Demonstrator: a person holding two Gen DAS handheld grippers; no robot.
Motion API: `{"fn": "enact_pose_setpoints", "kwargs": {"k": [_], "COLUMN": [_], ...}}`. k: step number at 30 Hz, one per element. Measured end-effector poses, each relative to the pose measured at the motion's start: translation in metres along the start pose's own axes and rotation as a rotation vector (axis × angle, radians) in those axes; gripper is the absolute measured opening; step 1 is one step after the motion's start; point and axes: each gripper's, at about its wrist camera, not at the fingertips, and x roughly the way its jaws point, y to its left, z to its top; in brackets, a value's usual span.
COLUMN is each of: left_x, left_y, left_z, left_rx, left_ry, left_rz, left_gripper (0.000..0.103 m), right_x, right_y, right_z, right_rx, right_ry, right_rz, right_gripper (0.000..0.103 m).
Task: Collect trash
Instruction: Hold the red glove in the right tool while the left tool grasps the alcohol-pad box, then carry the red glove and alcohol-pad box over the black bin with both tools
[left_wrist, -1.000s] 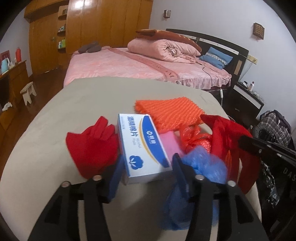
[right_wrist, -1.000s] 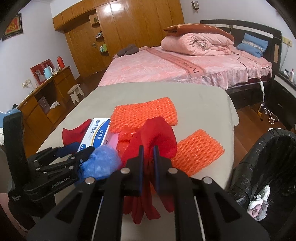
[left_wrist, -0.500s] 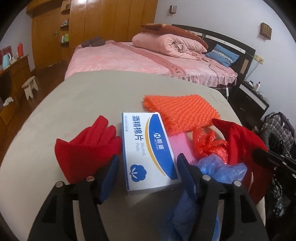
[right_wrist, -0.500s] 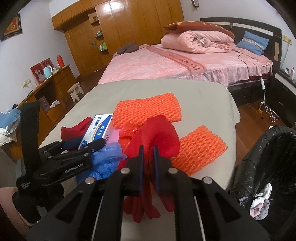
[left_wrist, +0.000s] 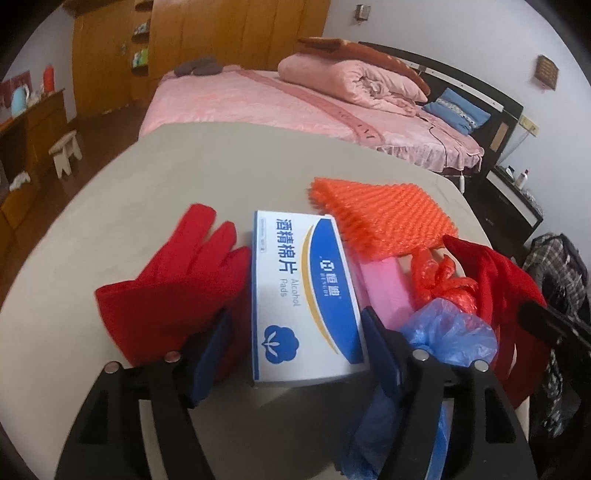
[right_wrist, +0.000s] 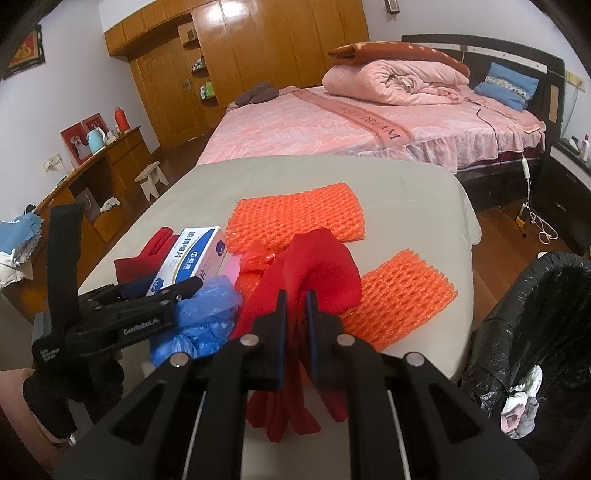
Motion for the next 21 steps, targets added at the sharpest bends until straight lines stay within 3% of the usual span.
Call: {"fn": "enact_pose_setpoints", "kwargs": {"k": [2, 4, 21], "left_x": [0.002, -0.001, -0.082], "left_y": [-0.001, -0.001, -0.006], "left_z": [0.001, 0.002, 0.035], "left_rx": [0.002, 0.004, 0.001], "left_ry": [0.005, 0.001, -0.171], "left_rz": [-0.008, -0.005, -0.047], "left_gripper": [0.058, 0.056, 0.054], "right_x": [-0.001, -0.002, -0.044], "right_y": [0.0, 0.001, 0.012], "right_z": [0.001, 0.002, 0.032], "right_rx": [0.0, -0.004, -0.022], "right_ry": [-0.001, -0.006, -0.119], "right_rz": [0.002, 0.009, 0.071], "right_gripper": [0.01, 0.01, 0.009]}}
